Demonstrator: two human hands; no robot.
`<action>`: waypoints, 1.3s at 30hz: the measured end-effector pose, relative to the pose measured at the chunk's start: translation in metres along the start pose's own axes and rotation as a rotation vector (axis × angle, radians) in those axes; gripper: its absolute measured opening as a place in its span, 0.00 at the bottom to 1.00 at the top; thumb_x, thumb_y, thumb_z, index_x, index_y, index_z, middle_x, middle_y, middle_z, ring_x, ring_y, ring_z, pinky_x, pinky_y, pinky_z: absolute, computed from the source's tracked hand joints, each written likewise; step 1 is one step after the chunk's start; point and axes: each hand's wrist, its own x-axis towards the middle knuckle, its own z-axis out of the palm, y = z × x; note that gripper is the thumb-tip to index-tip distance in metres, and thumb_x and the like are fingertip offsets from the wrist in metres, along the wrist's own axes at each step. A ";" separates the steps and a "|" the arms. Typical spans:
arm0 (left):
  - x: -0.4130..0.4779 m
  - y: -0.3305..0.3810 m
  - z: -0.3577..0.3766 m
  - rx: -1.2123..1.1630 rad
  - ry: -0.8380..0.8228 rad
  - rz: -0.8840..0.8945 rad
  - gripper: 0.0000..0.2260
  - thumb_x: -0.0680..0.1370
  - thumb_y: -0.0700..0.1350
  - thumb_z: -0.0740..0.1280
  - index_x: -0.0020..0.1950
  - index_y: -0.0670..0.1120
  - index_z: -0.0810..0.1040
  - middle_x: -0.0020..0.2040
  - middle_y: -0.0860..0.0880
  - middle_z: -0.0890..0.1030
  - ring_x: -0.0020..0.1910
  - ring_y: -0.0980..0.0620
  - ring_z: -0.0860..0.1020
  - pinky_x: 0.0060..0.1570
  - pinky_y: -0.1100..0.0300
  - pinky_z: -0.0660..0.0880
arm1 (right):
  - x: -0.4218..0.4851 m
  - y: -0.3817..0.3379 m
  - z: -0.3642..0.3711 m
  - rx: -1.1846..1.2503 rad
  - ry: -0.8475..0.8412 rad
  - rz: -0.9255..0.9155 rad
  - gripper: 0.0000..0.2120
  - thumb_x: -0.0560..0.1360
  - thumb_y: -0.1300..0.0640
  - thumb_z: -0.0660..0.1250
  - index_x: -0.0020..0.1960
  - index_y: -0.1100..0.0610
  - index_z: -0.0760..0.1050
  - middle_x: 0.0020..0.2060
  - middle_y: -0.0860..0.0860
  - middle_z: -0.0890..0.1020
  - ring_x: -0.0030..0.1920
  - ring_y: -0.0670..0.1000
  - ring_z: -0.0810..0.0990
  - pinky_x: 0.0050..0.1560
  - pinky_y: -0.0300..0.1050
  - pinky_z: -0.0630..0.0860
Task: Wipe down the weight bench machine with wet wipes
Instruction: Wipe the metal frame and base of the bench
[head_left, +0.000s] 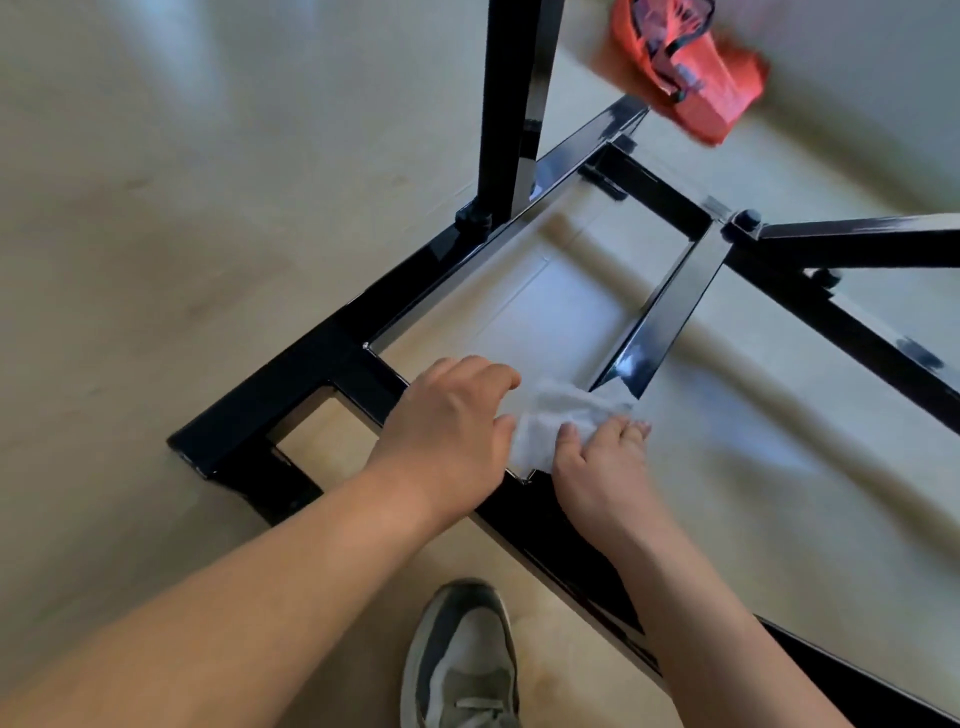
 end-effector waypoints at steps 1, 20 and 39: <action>-0.004 -0.007 0.003 0.056 -0.021 0.016 0.16 0.82 0.48 0.66 0.69 0.47 0.76 0.65 0.49 0.78 0.70 0.46 0.72 0.74 0.51 0.64 | 0.004 0.002 0.006 0.009 -0.003 0.004 0.37 0.87 0.45 0.49 0.81 0.67 0.35 0.81 0.66 0.37 0.82 0.59 0.36 0.81 0.51 0.39; 0.017 -0.055 0.000 0.584 -0.364 0.009 0.31 0.82 0.67 0.37 0.84 0.58 0.50 0.83 0.51 0.36 0.81 0.47 0.32 0.79 0.41 0.36 | 0.004 -0.005 0.008 -0.239 0.002 0.082 0.39 0.84 0.39 0.41 0.81 0.63 0.30 0.80 0.60 0.29 0.81 0.57 0.30 0.79 0.54 0.32; 0.018 -0.055 0.002 0.577 -0.331 0.015 0.31 0.81 0.67 0.37 0.83 0.59 0.50 0.84 0.52 0.39 0.83 0.49 0.37 0.80 0.42 0.37 | -0.016 -0.019 0.031 -0.303 -0.063 -0.173 0.35 0.85 0.40 0.40 0.79 0.58 0.25 0.76 0.54 0.21 0.74 0.52 0.19 0.75 0.50 0.24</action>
